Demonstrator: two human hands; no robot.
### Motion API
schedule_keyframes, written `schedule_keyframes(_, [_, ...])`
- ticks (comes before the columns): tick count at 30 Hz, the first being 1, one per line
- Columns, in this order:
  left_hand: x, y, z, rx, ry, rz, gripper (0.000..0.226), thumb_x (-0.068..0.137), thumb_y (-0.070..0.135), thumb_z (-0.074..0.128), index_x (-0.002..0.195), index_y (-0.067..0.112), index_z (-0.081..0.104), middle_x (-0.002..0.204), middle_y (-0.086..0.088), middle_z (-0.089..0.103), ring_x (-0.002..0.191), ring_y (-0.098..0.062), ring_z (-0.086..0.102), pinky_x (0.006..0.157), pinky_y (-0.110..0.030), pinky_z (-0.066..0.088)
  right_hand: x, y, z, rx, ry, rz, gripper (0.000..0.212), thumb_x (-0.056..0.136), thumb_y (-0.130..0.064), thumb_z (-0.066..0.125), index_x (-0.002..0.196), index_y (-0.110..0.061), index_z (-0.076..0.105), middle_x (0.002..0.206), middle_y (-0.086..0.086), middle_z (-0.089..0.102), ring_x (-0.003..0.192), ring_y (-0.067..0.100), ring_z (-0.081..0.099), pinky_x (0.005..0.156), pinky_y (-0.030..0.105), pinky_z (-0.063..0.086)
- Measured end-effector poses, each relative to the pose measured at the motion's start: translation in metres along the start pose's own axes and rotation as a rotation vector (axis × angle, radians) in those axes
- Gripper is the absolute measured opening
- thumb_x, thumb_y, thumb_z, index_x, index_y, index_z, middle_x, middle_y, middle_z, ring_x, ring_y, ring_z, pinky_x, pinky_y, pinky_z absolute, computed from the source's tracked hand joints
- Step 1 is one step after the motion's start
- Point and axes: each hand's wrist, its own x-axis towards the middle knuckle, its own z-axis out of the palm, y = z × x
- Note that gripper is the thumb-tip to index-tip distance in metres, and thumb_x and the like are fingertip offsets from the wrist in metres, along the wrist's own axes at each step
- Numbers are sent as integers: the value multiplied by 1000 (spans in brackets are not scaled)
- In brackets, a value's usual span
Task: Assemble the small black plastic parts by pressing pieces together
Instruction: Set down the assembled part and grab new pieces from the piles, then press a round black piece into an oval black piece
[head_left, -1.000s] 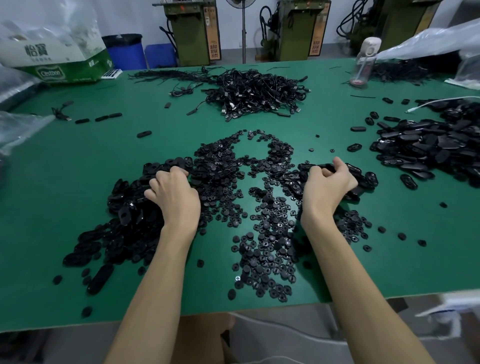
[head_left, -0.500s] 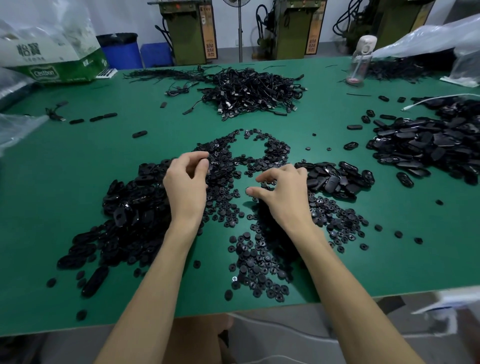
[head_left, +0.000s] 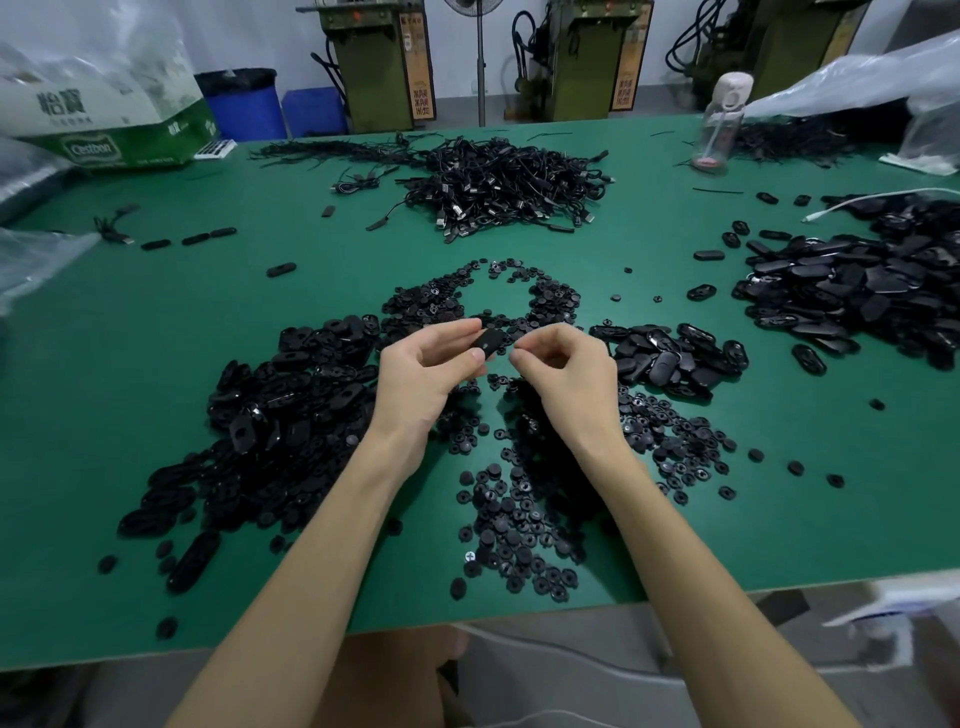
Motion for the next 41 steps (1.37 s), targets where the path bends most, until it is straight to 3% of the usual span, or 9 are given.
schedule_keyframes(5, [-1,-1,0,-2,-35,29,32,90,-4,74,119,9,75,107,-2,80,99,-20,77,87,-25,59,-1,-4,-3,344,-44,36,11,90,-13,78,100,-18,77,89,-3,78,84,8,73,76,17,55])
schedule_keyframes(10, [1,-3,-2,-66,-23,-4,31,90,-2,74,120,7,74,109,-8,79,103,-23,76,91,-28,59,-2,-5,-3,449,-92,7,13,92,-9,75,103,-15,78,86,-3,79,79,1,70,69,10,49])
schedule_keyframes(23, [1,-2,-2,-101,-15,-36,30,89,-1,76,118,8,75,105,-6,80,99,-22,77,86,-23,59,-2,-5,0,460,-135,-28,12,95,-9,72,105,-11,78,71,-15,69,68,0,60,64,14,48])
schedule_keyframes(31, [1,-2,-1,-42,-3,-7,32,88,0,78,117,14,77,105,2,80,95,-20,78,85,-20,58,-2,-2,0,485,-71,8,18,99,-25,70,95,-11,80,78,1,75,71,8,65,63,21,50])
schedule_keyframes(41, [1,-3,0,-5,1,23,31,87,-2,77,114,13,78,102,2,80,92,-19,78,83,-21,58,-3,-4,0,489,-88,2,7,96,-14,72,100,-11,77,79,2,77,73,8,69,65,19,52])
